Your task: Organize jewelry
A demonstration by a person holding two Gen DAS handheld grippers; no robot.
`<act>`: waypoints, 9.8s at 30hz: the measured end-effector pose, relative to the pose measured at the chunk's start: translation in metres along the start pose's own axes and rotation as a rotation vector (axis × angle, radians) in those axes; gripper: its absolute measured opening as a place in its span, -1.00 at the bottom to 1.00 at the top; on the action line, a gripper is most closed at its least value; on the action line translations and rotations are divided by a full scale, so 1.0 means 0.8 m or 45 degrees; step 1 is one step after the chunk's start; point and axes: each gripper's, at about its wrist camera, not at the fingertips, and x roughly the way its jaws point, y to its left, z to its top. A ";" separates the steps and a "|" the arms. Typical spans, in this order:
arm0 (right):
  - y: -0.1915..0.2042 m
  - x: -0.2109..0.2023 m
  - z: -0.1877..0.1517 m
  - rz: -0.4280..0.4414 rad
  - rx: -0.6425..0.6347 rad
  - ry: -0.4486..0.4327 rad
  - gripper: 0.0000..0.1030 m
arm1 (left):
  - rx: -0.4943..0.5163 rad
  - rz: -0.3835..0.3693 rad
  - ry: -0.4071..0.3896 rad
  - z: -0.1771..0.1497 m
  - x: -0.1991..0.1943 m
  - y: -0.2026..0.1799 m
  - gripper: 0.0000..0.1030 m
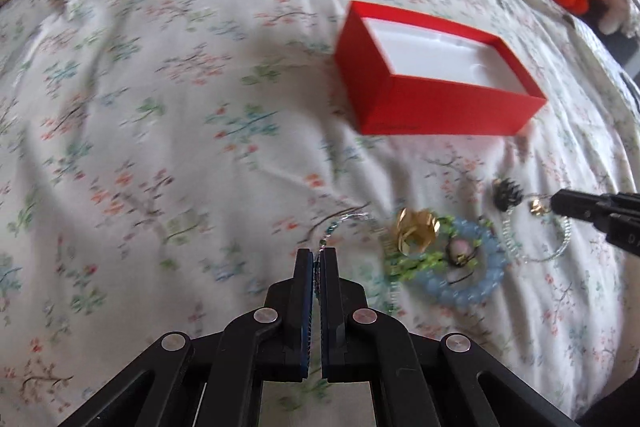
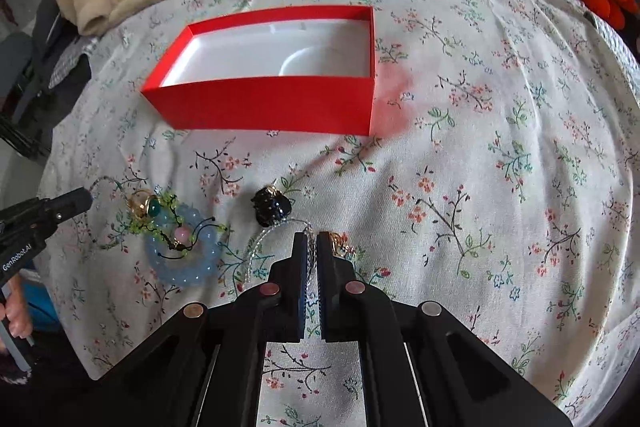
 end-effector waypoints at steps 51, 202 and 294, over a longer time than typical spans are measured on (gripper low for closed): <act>0.042 0.047 -0.023 -0.095 -0.145 0.050 0.30 | 0.132 0.042 0.020 -0.036 0.034 0.001 0.52; -0.017 -0.013 0.046 0.043 0.135 0.053 0.32 | -0.030 0.048 0.095 0.045 0.018 -0.053 0.71; 0.007 0.036 0.041 0.155 0.212 0.130 -0.72 | -0.076 0.047 0.075 0.003 0.036 0.025 -0.47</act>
